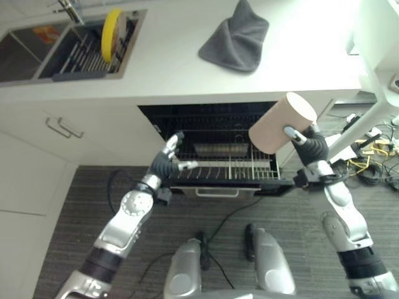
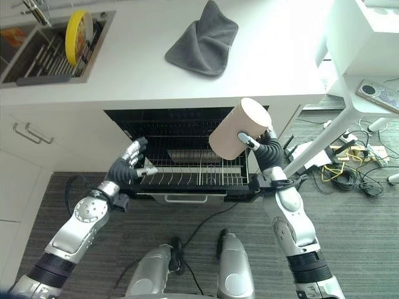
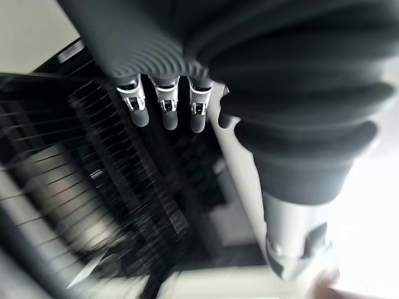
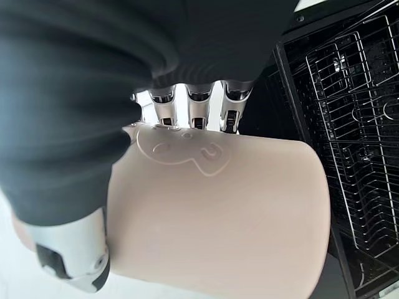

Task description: Place the dishes in the dishwasher.

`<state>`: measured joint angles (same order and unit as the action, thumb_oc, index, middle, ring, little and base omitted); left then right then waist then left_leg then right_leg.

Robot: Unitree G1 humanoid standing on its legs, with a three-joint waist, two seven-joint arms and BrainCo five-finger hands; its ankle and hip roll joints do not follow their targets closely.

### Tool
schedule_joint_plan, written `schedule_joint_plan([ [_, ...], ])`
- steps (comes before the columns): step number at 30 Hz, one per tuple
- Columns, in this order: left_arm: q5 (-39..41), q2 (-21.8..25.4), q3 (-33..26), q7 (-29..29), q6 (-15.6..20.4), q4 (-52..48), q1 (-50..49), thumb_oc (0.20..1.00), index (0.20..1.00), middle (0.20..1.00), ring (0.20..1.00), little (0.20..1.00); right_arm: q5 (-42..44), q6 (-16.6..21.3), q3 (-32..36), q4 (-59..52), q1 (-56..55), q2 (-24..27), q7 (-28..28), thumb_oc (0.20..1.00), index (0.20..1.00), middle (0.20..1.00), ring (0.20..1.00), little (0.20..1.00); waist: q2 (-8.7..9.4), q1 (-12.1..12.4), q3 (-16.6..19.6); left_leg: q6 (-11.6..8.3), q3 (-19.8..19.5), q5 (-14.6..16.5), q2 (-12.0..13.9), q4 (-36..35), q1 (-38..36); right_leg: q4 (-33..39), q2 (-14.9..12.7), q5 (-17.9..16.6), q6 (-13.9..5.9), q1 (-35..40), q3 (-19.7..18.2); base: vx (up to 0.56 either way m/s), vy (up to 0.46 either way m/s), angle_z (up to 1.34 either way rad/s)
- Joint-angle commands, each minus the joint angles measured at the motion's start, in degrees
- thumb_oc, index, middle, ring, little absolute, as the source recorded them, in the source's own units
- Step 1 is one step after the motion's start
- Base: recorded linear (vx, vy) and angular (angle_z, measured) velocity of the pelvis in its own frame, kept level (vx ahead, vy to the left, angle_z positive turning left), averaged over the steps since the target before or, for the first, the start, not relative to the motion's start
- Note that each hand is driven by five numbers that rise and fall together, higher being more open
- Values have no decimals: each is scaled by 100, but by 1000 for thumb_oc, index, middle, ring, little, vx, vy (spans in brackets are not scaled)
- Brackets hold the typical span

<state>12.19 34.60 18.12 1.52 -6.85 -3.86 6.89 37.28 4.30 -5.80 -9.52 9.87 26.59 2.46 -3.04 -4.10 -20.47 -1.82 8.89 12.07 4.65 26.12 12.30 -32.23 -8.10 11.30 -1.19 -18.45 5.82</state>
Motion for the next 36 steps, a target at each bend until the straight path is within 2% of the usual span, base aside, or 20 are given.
schedule_joint_plan([
  [1, -829, 290, 221, 888, -739, -197, 89, 1000, 1000, 1000, 1000, 1000, 367, 173, 215, -512, 58, 323, -270, 200, 200, 200, 200, 200, -92, -124, 345, -262, -303, -221, 658, 113, -79, 500, -319, 60, -426, 689, -4, 250, 215, -9],
  [2, -1456, 467, 486, 1260, -1186, -42, 198, 1000, 1000, 1000, 1000, 1000, 439, 85, 219, -460, 46, 422, -383, 200, 200, 200, 200, 200, -154, -203, 359, -270, -248, -267, 665, 99, -180, 501, -334, 78, -440, 766, -14, 232, 194, -11],
  [4, -1985, 597, 742, 1562, -1513, 209, 282, 1000, 1000, 1000, 1000, 1000, 492, -34, 210, -449, 57, 500, -489, 200, 200, 200, 200, 200, -208, -289, 383, -276, -203, -310, 658, 62, -266, 500, -347, 97, -455, 814, -44, 181, 146, -5],
  [5, -2426, 589, 890, 1956, -1897, 451, 352, 1000, 1000, 1000, 1000, 1000, 493, -111, 208, -461, 41, 522, -572, 200, 200, 200, 200, 200, -233, -342, 400, -273, -165, -326, 660, 23, -341, 491, -352, 128, -461, 857, -67, 174, 112, -12],
  [7, -2922, 416, 1138, 2139, -2161, 1036, 415, 1000, 1000, 1000, 1000, 1000, 442, -248, 175, -451, 62, 481, -700, 200, 200, 200, 200, 200, -252, -424, 435, -277, -117, -346, 693, 29, -412, 455, -358, 170, -463, 916, -84, 156, 73, -31],
  [9, -3311, 246, 1302, 2077, -2240, 1595, 511, 1000, 1000, 1000, 1000, 1000, 403, -407, 157, -474, 100, 422, -772, 200, 200, 200, 200, 200, -242, -491, 464, -285, -75, -339, 712, 48, -463, 427, -367, 196, -475, 953, -104, 173, 44, -11],
  [10, -3776, -133, 1353, 1689, -2222, 2328, 619, 1000, 1000, 1000, 1000, 1000, 323, -640, 114, -568, 89, 312, -832, 200, 200, 200, 200, 200, -228, -571, 520, -288, 7, -351, 747, 35, -557, 408, -357, 232, -471, 1017, -131, 207, 42, 5],
  [15, -4117, -728, 1132, 1006, -2087, 3546, 694, 1000, 1000, 1000, 1000, 1000, 163, -981, 171, -682, -81, 168, -1161, 200, 200, 200, 200, 200, -232, -734, 604, -324, 183, -455, 802, -5, -711, 391, -336, 262, -459, 1125, -206, 173, 43, -10],
  [19, -4073, -1016, 1035, 624, -1873, 4223, 619, 1000, 1000, 1000, 1000, 1000, 93, -1151, 226, -709, -166, 117, -1371, 200, 200, 200, 200, 200, -240, -812, 659, -366, 231, -562, 846, 27, -724, 387, -335, 250, -435, 1178, -239, 148, 42, -10],
  [20, -3940, -1242, 977, 254, -1654, 4656, 638, 1000, 1000, 1000, 1000, 1000, -8, -1308, 217, -754, -210, 94, -1474, 200, 200, 200, 200, 200, -259, -874, 711, -389, 267, -644, 873, 38, -749, 379, -327, 262, -401, 1221, -283, 176, 71, 0],
  [22, -3925, -1407, 919, -25, -1460, 4932, 604, 1000, 1000, 1000, 1000, 1000, -82, -1417, 220, -797, -295, 72, -1560, 200, 200, 200, 200, 200, -272, -919, 748, -391, 295, -675, 880, 68, -748, 360, -330, 269, -379, 1237, -324, 176, 75, -9],
  [26, -4054, -1562, 935, -17, -1208, 5163, 488, 1000, 1000, 1000, 1000, 1000, -230, -1533, 251, -884, -439, 0, -1690, 200, 200, 200, 200, 200, -220, -954, 777, -394, 305, -702, 912, 208, -669, 304, -344, 253, -368, 1234, -372, 82, 9, -9],
  [28, -3958, -1613, 1047, 470, -1003, 5191, 375, 1000, 1000, 1000, 1000, 1000, -279, -1584, 297, -883, -490, 2, -1725, 200, 200, 200, 200, 200, -200, -969, 758, -403, 301, -721, 936, 264, -632, 297, -356, 240, -370, 1236, -379, 0, 0, 0],
  [29, -3795, -1669, 1199, 1133, -916, 5078, 250, 1000, 1000, 1000, 1000, 1000, -390, -1612, 310, -817, -526, -20, -1751, 200, 200, 200, 200, 200, -204, -964, 733, -401, 293, -711, 945, 283, -622, 282, -373, 240, -377, 1225, -376, -39, -11, -1],
  [30, -3536, -1660, 1563, 2612, -945, 4539, -131, 1000, 1000, 1000, 1000, 1000, -648, -1626, 369, -574, -559, 47, -1793, 200, 200, 200, 200, 200, -232, -911, 641, -402, 200, -706, 962, 376, -541, 285, -412, 257, -362, 1263, -308, -49, -7, -2],
  [34, -3216, -1444, 1812, 3626, -1146, 3993, -474, 1000, 1000, 1000, 1000, 1000, -768, -1516, 430, -200, -472, 218, -1805, 200, 200, 200, 200, 200, -278, -815, 520, -462, 50, -870, 942, 389, -448, 392, -384, 259, -307, 1367, -222, -43, 10, 6],
  [35, -3197, -1426, 1842, 3913, -1269, 3872, -595, 1000, 1000, 1000, 1000, 1000, -736, -1480, 554, -78, -419, 317, -1791, 200, 200, 200, 200, 200, -276, -739, 474, -443, -31, -765, 894, 495, -361, 384, -409, 248, -298, 1349, -208, -66, 23, 13],
  [36, -3240, -1364, 1877, 4013, -1238, 3864, -687, 1000, 1000, 1000, 1000, 1000, -708, -1474, 617, -43, -405, 389, -1747, 200, 200, 200, 200, 200, -274, -690, 443, -455, -85, -748, 889, 572, -289, 329, -426, 248, -297, 1311, -182, -56, -4, 19],
])
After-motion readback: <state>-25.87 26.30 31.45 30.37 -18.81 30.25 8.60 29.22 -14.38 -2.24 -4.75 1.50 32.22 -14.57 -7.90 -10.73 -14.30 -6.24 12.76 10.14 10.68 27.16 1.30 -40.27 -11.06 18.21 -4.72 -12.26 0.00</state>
